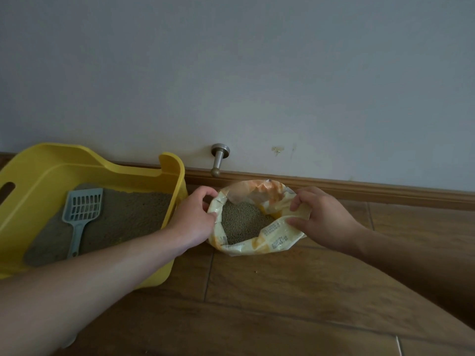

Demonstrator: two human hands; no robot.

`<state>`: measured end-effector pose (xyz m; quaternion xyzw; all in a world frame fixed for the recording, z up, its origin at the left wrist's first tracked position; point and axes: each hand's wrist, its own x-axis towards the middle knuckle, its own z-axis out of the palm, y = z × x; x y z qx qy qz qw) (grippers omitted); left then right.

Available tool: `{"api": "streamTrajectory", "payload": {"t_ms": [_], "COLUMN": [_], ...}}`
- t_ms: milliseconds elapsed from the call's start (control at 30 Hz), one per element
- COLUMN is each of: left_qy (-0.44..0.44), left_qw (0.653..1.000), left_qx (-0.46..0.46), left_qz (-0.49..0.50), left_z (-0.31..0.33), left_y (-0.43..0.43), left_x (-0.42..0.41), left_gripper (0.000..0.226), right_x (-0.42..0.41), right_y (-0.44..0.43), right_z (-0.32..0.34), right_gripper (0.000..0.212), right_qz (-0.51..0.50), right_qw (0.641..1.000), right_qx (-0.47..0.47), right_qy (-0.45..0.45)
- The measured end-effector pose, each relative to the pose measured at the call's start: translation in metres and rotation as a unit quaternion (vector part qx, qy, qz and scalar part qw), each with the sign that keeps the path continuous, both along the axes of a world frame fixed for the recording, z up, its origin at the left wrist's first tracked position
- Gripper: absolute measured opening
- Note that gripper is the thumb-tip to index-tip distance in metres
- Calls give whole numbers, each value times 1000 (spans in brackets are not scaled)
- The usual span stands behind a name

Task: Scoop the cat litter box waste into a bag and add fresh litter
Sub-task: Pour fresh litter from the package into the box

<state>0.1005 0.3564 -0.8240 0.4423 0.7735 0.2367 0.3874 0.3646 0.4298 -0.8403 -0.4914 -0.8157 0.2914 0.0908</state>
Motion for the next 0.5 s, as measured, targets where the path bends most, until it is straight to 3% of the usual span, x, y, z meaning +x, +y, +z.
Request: {"api": "streamTrajectory", "payload": {"t_ms": [500], "left_qy": [18], "left_qw": [999], "left_qx": [21], "left_qz": [-35], "left_z": [19], "left_y": [-10], "left_x": [0], "left_gripper": [46], "right_x": [1], "right_y": [-8], "right_z": [26], "right_gripper": [18], "right_qz": [1], "right_qw": [999], "right_qx": [26], "right_qy": [-22]}}
